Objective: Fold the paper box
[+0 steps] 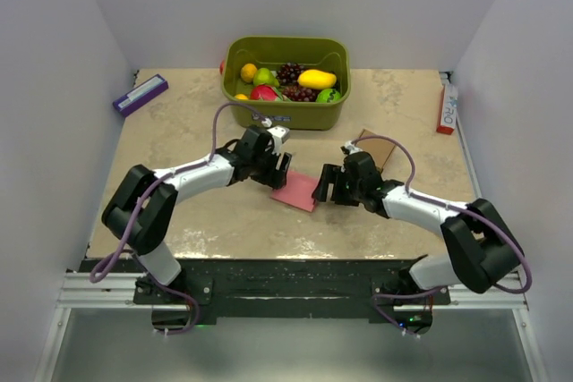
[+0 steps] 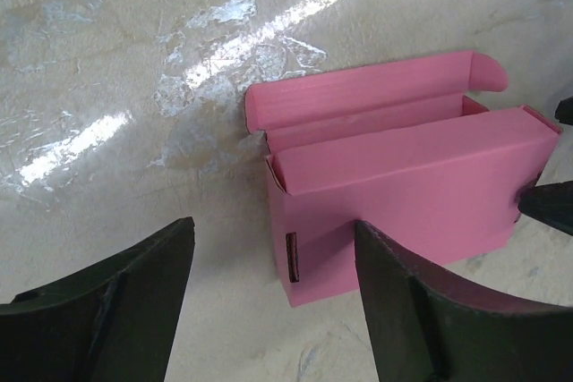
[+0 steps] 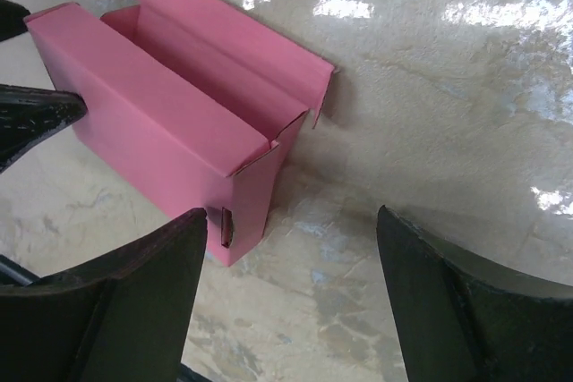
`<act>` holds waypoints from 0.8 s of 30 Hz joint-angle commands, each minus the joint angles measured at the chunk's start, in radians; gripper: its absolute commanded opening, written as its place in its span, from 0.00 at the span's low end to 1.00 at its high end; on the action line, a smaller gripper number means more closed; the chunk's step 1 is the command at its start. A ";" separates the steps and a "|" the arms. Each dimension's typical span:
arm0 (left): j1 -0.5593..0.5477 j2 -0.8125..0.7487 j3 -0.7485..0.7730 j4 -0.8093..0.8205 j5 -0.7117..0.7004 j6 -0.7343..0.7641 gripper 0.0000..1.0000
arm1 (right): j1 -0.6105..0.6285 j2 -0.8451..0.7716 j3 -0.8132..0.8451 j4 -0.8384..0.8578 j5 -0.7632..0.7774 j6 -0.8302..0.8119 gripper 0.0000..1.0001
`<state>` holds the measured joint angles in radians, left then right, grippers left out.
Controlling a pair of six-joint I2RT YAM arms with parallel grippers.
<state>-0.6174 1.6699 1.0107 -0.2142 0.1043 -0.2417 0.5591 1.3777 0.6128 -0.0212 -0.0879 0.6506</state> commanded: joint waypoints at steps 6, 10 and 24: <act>0.002 0.074 0.023 0.076 0.012 0.022 0.60 | -0.030 0.153 -0.064 0.315 -0.116 0.139 0.74; 0.002 0.090 0.019 0.079 0.035 0.015 0.53 | -0.031 0.204 -0.099 0.395 -0.142 0.199 0.69; 0.005 0.053 0.002 0.084 0.112 -0.034 0.58 | -0.031 0.235 -0.199 0.488 -0.075 0.270 0.50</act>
<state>-0.6086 1.7485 1.0115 -0.1352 0.1757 -0.2520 0.5144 1.5852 0.4507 0.5854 -0.2165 0.9264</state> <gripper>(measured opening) 0.513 0.523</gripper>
